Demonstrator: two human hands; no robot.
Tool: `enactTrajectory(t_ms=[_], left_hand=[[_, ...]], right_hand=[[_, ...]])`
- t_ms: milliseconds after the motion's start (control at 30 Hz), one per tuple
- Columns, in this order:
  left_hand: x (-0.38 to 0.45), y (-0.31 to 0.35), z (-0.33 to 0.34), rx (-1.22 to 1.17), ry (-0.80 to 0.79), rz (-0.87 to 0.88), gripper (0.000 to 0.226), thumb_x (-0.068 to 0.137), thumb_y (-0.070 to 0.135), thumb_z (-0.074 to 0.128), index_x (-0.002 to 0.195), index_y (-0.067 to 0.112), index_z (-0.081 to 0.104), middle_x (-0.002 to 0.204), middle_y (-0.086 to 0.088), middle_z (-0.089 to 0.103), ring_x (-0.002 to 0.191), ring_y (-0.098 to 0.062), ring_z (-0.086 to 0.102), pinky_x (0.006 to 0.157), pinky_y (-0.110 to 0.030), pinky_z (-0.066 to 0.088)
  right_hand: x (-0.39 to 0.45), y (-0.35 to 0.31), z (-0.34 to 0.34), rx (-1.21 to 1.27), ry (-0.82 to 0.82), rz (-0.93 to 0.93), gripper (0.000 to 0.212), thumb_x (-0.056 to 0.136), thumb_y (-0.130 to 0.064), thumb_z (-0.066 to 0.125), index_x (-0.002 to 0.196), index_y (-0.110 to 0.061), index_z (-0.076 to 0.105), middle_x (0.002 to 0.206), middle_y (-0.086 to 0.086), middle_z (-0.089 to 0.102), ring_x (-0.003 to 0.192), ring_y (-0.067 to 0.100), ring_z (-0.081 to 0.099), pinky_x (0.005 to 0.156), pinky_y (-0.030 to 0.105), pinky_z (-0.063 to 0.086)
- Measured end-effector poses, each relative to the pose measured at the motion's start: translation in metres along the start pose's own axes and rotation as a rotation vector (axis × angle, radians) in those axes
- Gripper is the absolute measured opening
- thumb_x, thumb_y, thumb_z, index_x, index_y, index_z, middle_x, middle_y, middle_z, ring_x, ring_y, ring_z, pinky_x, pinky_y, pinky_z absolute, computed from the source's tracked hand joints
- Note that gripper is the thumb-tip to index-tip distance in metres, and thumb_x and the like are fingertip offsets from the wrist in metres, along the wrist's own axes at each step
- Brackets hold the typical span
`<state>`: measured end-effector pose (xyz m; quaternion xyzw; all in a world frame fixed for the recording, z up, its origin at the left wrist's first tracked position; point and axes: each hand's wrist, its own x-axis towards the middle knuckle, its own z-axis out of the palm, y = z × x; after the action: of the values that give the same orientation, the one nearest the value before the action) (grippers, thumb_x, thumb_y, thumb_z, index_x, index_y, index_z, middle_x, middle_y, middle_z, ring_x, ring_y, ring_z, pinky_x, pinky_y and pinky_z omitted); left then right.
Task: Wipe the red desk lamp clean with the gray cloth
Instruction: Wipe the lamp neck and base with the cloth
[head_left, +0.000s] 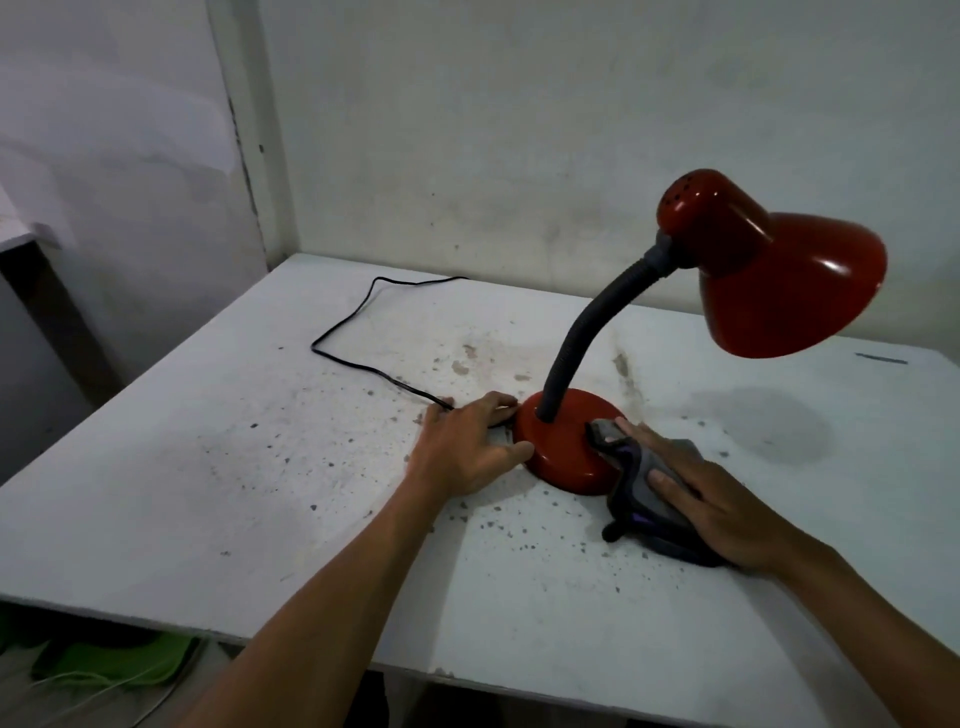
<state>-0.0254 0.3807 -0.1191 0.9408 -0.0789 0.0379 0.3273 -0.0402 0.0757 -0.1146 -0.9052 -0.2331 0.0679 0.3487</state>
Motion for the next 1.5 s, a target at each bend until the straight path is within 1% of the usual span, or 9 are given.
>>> enactTrajectory(t_ms=[100,300,467,600,733,833,1033,1200,1500], left_hand=[[0.001,-0.001,0.000,0.009,0.005,0.008,0.076,0.076,0.063,0.053,0.143,0.030,0.043,0.140,0.011,0.059,0.131,-0.015,0.051,0.115,-0.044,0.019],[0.001,-0.003,0.002,-0.006,0.012,0.007,0.072,0.076,0.064,0.055,0.141,0.034,0.043,0.139,0.014,0.059,0.131,-0.014,0.052,0.112,-0.043,0.021],[0.002,-0.003,0.001,-0.013,0.012,0.017,0.072,0.075,0.065,0.053,0.140,0.035,0.044,0.138,0.014,0.060,0.130,-0.013,0.053,0.112,-0.044,0.021],[0.002,-0.002,0.002,0.003,0.015,0.016,0.073,0.076,0.064,0.053,0.141,0.034,0.043,0.139,0.015,0.059,0.130,-0.014,0.052,0.113,-0.045,0.021],[0.001,-0.002,0.001,0.001,0.012,0.015,0.074,0.075,0.064,0.053,0.142,0.034,0.043,0.140,0.014,0.059,0.131,-0.015,0.052,0.114,-0.044,0.020],[0.002,-0.001,0.002,-0.002,0.017,0.018,0.074,0.075,0.063,0.053,0.142,0.033,0.043,0.139,0.013,0.060,0.130,-0.015,0.053,0.114,-0.045,0.020],[0.001,-0.001,0.002,-0.012,0.016,0.020,0.073,0.076,0.063,0.054,0.143,0.035,0.042,0.139,0.016,0.058,0.131,-0.014,0.052,0.115,-0.045,0.018],[0.001,-0.001,0.000,-0.021,0.016,0.030,0.074,0.076,0.063,0.054,0.142,0.034,0.043,0.139,0.016,0.059,0.131,-0.013,0.052,0.115,-0.046,0.019],[0.002,-0.003,0.003,-0.011,0.027,0.034,0.072,0.077,0.063,0.054,0.142,0.033,0.044,0.138,0.015,0.060,0.130,-0.014,0.053,0.114,-0.046,0.020]], right_hand=[[0.011,0.001,-0.014,0.274,0.176,0.120,0.034,0.104,-0.044,0.039,0.126,-0.037,0.063,0.123,-0.008,0.072,0.112,0.006,0.068,0.089,0.014,0.049],[0.057,0.000,-0.008,0.165,0.129,0.115,0.033,0.110,-0.040,0.040,0.136,-0.040,0.060,0.130,-0.007,0.071,0.117,0.006,0.066,0.097,0.017,0.048],[0.064,-0.013,0.016,-0.076,0.046,-0.006,0.052,0.110,-0.037,0.040,0.160,-0.042,0.028,0.167,-0.019,0.027,0.156,-0.002,0.009,0.126,0.032,0.010],[0.029,-0.016,0.018,-0.095,0.052,-0.056,0.052,0.108,-0.041,0.040,0.158,-0.044,0.029,0.168,-0.026,0.020,0.154,-0.009,0.000,0.126,0.035,0.009],[0.004,-0.013,0.016,-0.026,0.005,-0.060,0.049,0.106,-0.045,0.038,0.154,-0.053,0.032,0.167,-0.026,0.020,0.153,-0.010,0.014,0.123,0.022,0.016],[0.004,-0.007,0.008,0.161,0.108,0.010,0.044,0.107,-0.042,0.040,0.150,-0.038,0.046,0.147,-0.015,0.056,0.134,-0.002,0.052,0.107,0.012,0.041],[0.057,0.007,-0.002,0.043,0.155,0.070,0.052,0.103,-0.056,0.040,0.142,-0.025,0.057,0.128,0.001,0.070,0.118,0.016,0.066,0.107,0.051,0.050],[0.066,-0.005,0.010,-0.095,0.113,0.045,0.057,0.104,-0.059,0.037,0.158,-0.046,0.027,0.163,-0.024,0.031,0.154,0.011,0.026,0.125,0.054,0.027],[0.016,-0.023,0.025,-0.191,0.047,-0.033,0.052,0.105,-0.052,0.034,0.145,-0.072,0.008,0.159,-0.047,-0.001,0.152,-0.012,-0.011,0.124,0.042,0.012]])
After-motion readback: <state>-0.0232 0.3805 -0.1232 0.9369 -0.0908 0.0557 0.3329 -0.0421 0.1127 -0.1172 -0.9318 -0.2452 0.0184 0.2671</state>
